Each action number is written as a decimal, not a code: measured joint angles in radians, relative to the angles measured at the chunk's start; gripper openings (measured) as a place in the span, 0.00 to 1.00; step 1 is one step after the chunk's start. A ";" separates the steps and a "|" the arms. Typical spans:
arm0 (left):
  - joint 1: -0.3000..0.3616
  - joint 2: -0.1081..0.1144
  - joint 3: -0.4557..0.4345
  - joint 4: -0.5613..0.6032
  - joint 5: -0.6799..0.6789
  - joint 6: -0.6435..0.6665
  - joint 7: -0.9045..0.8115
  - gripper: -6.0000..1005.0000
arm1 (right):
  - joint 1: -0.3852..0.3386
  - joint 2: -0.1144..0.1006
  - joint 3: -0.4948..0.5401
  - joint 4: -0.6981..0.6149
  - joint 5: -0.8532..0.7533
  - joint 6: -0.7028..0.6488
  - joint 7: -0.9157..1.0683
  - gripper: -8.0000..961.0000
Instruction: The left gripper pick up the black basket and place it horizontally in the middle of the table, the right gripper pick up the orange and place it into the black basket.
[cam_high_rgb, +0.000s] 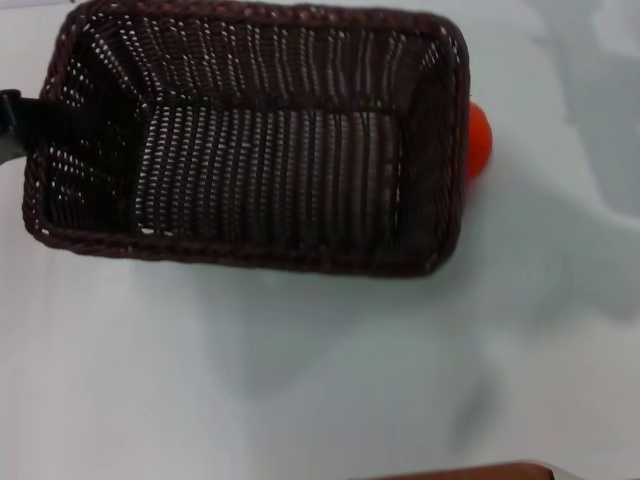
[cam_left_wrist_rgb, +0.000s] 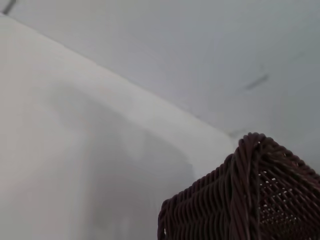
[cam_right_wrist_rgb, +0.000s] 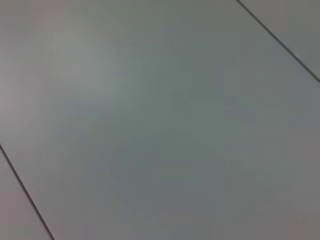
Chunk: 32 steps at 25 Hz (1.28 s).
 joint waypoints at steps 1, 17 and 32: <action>0.010 -0.001 0.001 0.012 -0.010 0.020 0.000 0.17 | -0.001 0.000 0.000 0.000 0.000 0.000 0.002 0.85; 0.127 -0.003 0.187 0.071 -0.102 0.240 -0.001 0.17 | -0.002 0.000 0.004 -0.001 0.000 0.001 0.012 0.83; 0.139 -0.002 0.241 0.084 -0.102 0.297 -0.002 0.17 | -0.002 0.000 0.004 -0.002 0.000 0.003 0.019 0.81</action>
